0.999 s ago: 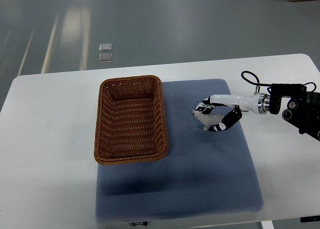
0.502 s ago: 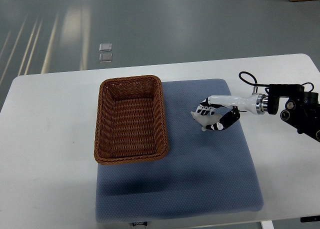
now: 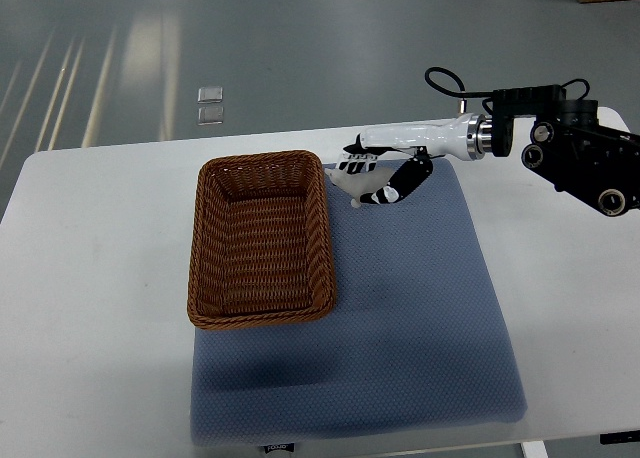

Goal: Place white bear in brown basket with right hand
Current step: 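Lift the bear and carry it with the right hand over the basket, then open the right hand to drop the bear into the basket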

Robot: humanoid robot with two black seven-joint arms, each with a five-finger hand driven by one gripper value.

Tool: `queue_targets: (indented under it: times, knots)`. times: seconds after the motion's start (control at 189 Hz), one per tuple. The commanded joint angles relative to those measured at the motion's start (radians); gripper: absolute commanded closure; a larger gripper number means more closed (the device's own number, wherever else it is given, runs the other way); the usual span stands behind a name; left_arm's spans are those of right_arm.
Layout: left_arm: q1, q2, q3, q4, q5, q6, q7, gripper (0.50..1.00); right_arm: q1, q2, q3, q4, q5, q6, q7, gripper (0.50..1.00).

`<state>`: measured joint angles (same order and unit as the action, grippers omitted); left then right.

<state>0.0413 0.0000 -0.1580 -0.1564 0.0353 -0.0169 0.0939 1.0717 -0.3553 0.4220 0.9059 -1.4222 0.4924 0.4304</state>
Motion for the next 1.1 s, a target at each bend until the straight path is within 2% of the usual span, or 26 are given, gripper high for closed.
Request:
queue_targets:
  times: [0.0, 0.174, 0.323, 0.513, 0.619, 0.819, 0.841, 0.846, 0.856, 0.872, 0.878, 0.883, 0.888, 0.894, 0.899, 0.904, 0.909, 0.915, 0.92, 0.925, 0.931, 0.936, 0.941, 0.957, 0.999, 1.094]
  knots:
    - [0.000, 0.000, 0.000, 0.000, 0.000, 0.000, 0.000, 0.500, 0.062, 0.062, -0.019, -0.009, -0.001, 0.000, -0.001, 1.000]
    - [0.000, 0.000, 0.000, 0.000, 0.000, 0.000, 0.001, 0.500, 0.096, 0.220, -0.048, -0.035, -0.007, -0.015, -0.010, 1.000]
    - [0.000, 0.000, 0.000, 0.000, 0.000, 0.000, 0.000, 0.500, 0.097, 0.354, -0.066, -0.136, -0.014, -0.021, -0.012, 1.000]
    - [0.000, 0.000, 0.000, 0.000, 0.000, 0.000, 0.001, 0.500, 0.083, 0.355, -0.098, -0.199, -0.014, -0.044, -0.058, 1.000]
    - [0.000, 0.000, 0.000, 0.000, 0.000, 0.000, 0.001, 0.500, 0.063, 0.355, -0.118, -0.205, -0.014, -0.090, -0.061, 1.000]
    - [0.000, 0.000, 0.000, 0.000, 0.000, 0.000, 0.000, 0.500, 0.045, 0.355, -0.115, -0.203, 0.002, -0.098, -0.059, 1.000]
    - [0.000, 0.000, 0.000, 0.000, 0.000, 0.000, 0.000, 0.500, 0.045, 0.355, -0.114, -0.203, 0.003, -0.101, -0.059, 0.971]
    - [0.000, 0.000, 0.000, 0.000, 0.000, 0.000, 0.000, 0.500, 0.045, 0.355, -0.114, -0.203, 0.005, -0.101, -0.059, 0.951]
    - [0.000, 0.000, 0.000, 0.000, 0.000, 0.000, 0.000, 0.500, 0.045, 0.355, -0.114, -0.203, 0.005, -0.101, -0.059, 0.951]
    - [0.000, 0.000, 0.000, 0.000, 0.000, 0.000, 0.001, 0.500, 0.045, 0.355, -0.109, -0.203, 0.006, -0.101, -0.059, 0.902]
    - [0.000, 0.000, 0.000, 0.000, 0.000, 0.000, 0.001, 0.500, 0.045, 0.355, -0.109, -0.203, 0.006, -0.101, -0.059, 0.901]
    - [0.000, 0.000, 0.000, 0.000, 0.000, 0.000, 0.000, 0.500, 0.045, 0.355, -0.108, -0.203, 0.006, -0.101, -0.059, 0.873]
    - [0.000, 0.000, 0.000, 0.000, 0.000, 0.000, 0.000, 0.500, 0.045, 0.355, -0.108, -0.203, 0.006, -0.101, -0.059, 0.873]
    - [0.000, 0.000, 0.000, 0.000, 0.000, 0.000, 0.000, 0.500, 0.045, 0.355, -0.106, -0.203, 0.008, -0.101, -0.059, 0.840]
    - [0.000, 0.000, 0.000, 0.000, 0.000, 0.000, 0.000, 0.500, 0.045, 0.355, -0.106, -0.203, 0.008, -0.101, -0.059, 0.840]
    - [0.000, 0.000, 0.000, 0.000, 0.000, 0.000, 0.000, 0.500, 0.045, 0.355, -0.105, -0.203, 0.009, -0.101, -0.058, 0.800]
    - [0.000, 0.000, 0.000, 0.000, 0.000, 0.000, 0.000, 0.500, 0.045, 0.355, -0.105, -0.203, 0.009, -0.101, -0.058, 0.799]
    - [0.000, 0.000, 0.000, 0.000, 0.000, 0.000, 0.000, 0.500, 0.045, 0.355, -0.103, -0.203, 0.009, -0.103, -0.058, 0.757]
    - [0.000, 0.000, 0.000, 0.000, 0.000, 0.000, 0.000, 0.500, 0.045, 0.355, -0.103, -0.203, 0.009, -0.103, -0.058, 0.756]
    - [0.000, 0.000, 0.000, 0.000, 0.000, 0.000, 0.000, 0.500, 0.047, 0.355, -0.101, -0.203, 0.011, -0.103, -0.058, 0.716]
    - [0.000, 0.000, 0.000, 0.000, 0.000, 0.000, 0.000, 0.500, 0.047, 0.355, -0.101, -0.203, 0.011, -0.103, -0.058, 0.715]
    - [0.000, 0.000, 0.000, 0.000, 0.000, 0.000, 0.000, 0.500, 0.047, 0.355, -0.101, -0.203, 0.011, -0.106, -0.058, 0.683]
    - [0.000, 0.000, 0.000, 0.000, 0.000, 0.000, 0.000, 0.500, 0.047, 0.355, -0.101, -0.203, 0.011, -0.106, -0.058, 0.683]
    - [0.000, 0.000, 0.000, 0.000, 0.000, 0.000, 0.000, 0.500, 0.047, 0.355, -0.101, -0.203, 0.016, -0.112, -0.058, 0.640]
    - [0.000, 0.000, 0.000, 0.000, 0.000, 0.000, 0.000, 0.500, 0.047, 0.355, -0.100, -0.203, 0.026, -0.124, -0.058, 0.609]
    - [0.000, 0.000, 0.000, 0.000, 0.000, 0.000, 0.000, 0.500, 0.050, 0.355, -0.100, -0.203, 0.040, -0.141, -0.058, 0.597]
